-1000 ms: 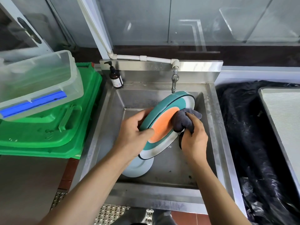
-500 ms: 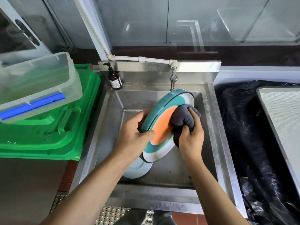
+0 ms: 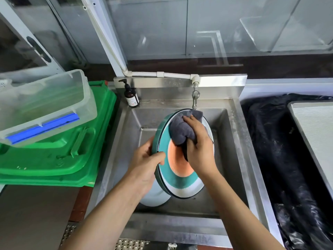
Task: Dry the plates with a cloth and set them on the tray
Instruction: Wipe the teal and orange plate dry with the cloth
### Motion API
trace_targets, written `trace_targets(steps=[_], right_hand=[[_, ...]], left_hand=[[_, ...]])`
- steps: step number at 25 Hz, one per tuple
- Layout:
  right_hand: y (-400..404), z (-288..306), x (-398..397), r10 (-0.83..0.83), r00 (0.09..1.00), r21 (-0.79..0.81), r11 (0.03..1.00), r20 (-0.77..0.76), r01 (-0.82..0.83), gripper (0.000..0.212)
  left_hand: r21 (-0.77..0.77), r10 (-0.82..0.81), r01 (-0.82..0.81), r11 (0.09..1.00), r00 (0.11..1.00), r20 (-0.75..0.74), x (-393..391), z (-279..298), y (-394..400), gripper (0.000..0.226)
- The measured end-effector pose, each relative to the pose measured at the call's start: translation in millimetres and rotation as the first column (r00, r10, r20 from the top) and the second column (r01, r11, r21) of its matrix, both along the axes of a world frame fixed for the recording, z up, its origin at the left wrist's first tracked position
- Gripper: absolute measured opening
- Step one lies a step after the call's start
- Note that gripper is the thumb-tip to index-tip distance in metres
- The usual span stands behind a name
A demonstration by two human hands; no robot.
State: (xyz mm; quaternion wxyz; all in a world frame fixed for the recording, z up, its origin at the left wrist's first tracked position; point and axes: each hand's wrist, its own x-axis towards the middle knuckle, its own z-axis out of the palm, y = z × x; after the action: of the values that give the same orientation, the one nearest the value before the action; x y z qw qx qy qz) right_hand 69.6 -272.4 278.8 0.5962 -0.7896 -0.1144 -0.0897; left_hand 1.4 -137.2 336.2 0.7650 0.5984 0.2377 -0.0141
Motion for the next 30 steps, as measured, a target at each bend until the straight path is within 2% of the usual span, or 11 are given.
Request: trace_targets(steps=[4,6,10,12,16,19,23,26,28,30], right_hand=[[16,-10,-33,0.251,0.967,-0.074,0.966,0.045,-0.248,0.054],[16,-15,-44,0.279,0.96,-0.048,0.959,0.017,-0.278,0.049],[6,-26,-65,0.302,0.953,-0.075,0.95,-0.029,-0.303,0.052],[1,-33,-78,0.311,0.95,-0.094,0.945,-0.037,-0.314,0.055],[-14,-46,-82,0.223,0.968,-0.182,0.953,-0.117,-0.242,0.045],[-23,-54,-71,0.114,0.988,-0.305,0.942,-0.102,-0.14,0.039],[-32,-63,-46,-0.017,0.99,-0.459,0.887,-0.138,-0.049,0.032],[-31,-58,-27,-0.08,0.985,-0.551,0.834,-0.153,-0.018,0.034],[-30,-50,-14,-0.112,0.984,-0.517,0.855,-0.135,0.026,0.038],[-25,-36,-2,-0.171,0.974,-0.398,0.912,-0.147,0.1,0.044]], left_hand=[[-0.088,0.064,-0.066,0.994,0.998,-0.021,3,-8,6,0.06],[-0.093,0.081,-0.082,0.992,0.996,-0.023,3,-12,12,0.062],[-0.076,0.138,-0.145,0.987,0.986,-0.089,6,-14,21,0.043],[-0.069,0.159,-0.167,0.984,0.981,-0.106,12,-11,26,0.041],[-0.027,0.12,-0.122,0.992,0.99,-0.075,15,-8,33,0.055],[-0.037,0.113,-0.115,0.993,0.993,-0.041,15,-6,33,0.055],[-0.055,0.052,-0.051,0.997,0.998,0.021,12,-5,30,0.055],[-0.031,0.017,-0.016,0.999,0.999,0.05,6,-2,28,0.058],[-0.046,0.011,-0.009,0.999,0.999,0.05,5,-1,28,0.059],[-0.073,0.021,-0.018,0.997,0.999,0.036,4,1,27,0.058]])
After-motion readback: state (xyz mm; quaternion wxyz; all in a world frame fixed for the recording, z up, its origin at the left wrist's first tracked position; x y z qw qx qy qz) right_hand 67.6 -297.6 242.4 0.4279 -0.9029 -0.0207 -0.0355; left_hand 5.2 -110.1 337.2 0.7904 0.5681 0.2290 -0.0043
